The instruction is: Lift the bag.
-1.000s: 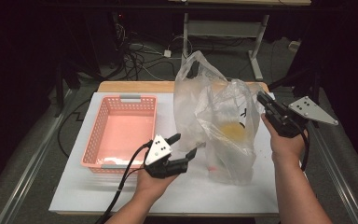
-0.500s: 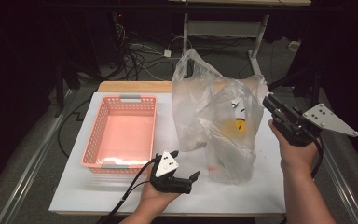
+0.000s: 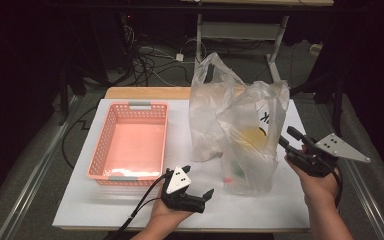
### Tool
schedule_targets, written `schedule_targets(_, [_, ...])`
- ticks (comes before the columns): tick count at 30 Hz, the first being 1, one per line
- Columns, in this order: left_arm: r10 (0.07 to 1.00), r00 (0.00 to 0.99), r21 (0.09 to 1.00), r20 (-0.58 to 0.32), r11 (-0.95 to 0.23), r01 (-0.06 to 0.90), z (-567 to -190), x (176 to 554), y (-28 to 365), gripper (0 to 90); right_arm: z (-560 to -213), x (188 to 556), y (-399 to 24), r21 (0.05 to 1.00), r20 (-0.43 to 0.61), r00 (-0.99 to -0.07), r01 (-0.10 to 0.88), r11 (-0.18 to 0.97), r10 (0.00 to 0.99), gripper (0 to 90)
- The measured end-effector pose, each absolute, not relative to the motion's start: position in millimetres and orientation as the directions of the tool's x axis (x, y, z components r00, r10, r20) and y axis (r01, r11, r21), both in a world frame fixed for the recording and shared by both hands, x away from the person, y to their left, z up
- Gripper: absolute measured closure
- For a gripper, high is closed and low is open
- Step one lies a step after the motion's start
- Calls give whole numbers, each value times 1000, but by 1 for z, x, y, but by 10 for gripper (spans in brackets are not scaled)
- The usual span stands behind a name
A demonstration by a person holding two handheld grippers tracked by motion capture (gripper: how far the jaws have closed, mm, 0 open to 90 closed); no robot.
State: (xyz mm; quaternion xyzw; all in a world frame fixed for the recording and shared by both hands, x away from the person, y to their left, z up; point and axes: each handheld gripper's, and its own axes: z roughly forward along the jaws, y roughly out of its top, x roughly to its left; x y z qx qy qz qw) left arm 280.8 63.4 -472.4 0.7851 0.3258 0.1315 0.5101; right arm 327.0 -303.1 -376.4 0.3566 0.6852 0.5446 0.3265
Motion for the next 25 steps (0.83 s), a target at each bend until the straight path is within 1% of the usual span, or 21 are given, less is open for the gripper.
schedule_targets(7, [648, 754, 888, -109, -277, 367, -475, 282, 63, 0, -415, 317, -310, 950, -35, -528, 245, 192, 849, 296])
schedule_targets(12, [650, 753, 883, -100, -290, 368, -478, 281, 61, 0, -441, 311, -314, 930, -18, -524, 304, 206, 852, 125])
schedule_targets(14, [650, 754, 883, -96, -293, 366, -478, 281, 61, 0, -450, 310, -315, 925, 5, -518, 327, 193, 856, 9])
schedule_targets(15, [650, 754, 883, -93, -295, 364, -478, 281, 62, 0, -453, 309, -314, 921, 17, -507, 343, 184, 862, 0])
schedule_targets(18, [651, 754, 884, -90, -297, 362, -479, 281, 63, 0, -461, 309, -315, 914, 14, -513, 354, 197, 858, 0])
schedule_targets(25, [658, 746, 883, -102, -287, 373, -481, 281, 66, 0, -463, 309, -318, 921, 9, -495, 342, 185, 869, 0])
